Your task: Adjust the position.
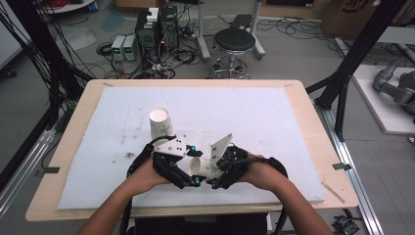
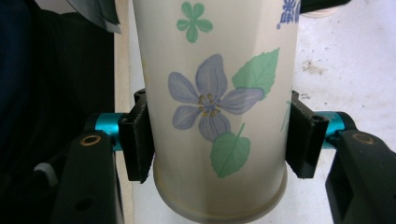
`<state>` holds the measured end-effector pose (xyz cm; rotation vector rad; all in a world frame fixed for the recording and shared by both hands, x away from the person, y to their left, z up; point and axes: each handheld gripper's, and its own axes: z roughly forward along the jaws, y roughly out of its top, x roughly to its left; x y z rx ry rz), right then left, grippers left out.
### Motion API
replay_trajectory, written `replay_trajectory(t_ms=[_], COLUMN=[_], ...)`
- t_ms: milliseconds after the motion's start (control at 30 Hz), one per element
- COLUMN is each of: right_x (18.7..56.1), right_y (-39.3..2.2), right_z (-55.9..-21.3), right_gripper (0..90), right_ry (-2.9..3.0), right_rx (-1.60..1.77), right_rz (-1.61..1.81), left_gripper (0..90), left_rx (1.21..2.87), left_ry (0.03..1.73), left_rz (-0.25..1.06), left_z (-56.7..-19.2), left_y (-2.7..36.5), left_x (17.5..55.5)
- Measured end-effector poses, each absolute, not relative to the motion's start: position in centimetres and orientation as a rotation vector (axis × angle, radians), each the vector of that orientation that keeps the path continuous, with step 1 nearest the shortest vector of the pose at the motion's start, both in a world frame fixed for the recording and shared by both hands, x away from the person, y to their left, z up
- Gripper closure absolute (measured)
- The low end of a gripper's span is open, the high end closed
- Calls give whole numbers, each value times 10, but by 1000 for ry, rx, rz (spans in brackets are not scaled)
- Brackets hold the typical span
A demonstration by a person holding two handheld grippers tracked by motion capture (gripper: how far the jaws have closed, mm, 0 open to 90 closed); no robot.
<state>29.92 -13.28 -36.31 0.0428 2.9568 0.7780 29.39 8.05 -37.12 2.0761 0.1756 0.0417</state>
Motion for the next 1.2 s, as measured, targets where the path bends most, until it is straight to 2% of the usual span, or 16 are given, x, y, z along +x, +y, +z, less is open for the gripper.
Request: replay_trajectory(t_ms=[100,300,500,600,667,1200], right_x=[299,298,298,297,298,291], right_y=[-132,-129,-127,-128,-132,-181], right_z=[-363,-364,-367,-366,-365,-369], right_gripper=[372,372,374,316,193,188], right_ry=[2966,3001,3022,3001,2978,2703], right_rx=[44,42,37,32,52,280], right_rz=[763,669,629,642,732,1428], left_gripper=[251,357,369,370,372,371], left_rx=[2086,2124,2140,2102,2077,1846], left_ry=[170,145,142,156,161,233], left_rz=[29,19,14,19,21,3], left_z=[-372,-374,-379,-380,-381,-394], left_y=[79,77,75,79,83,109], left_x=[294,294,293,292,292,286])
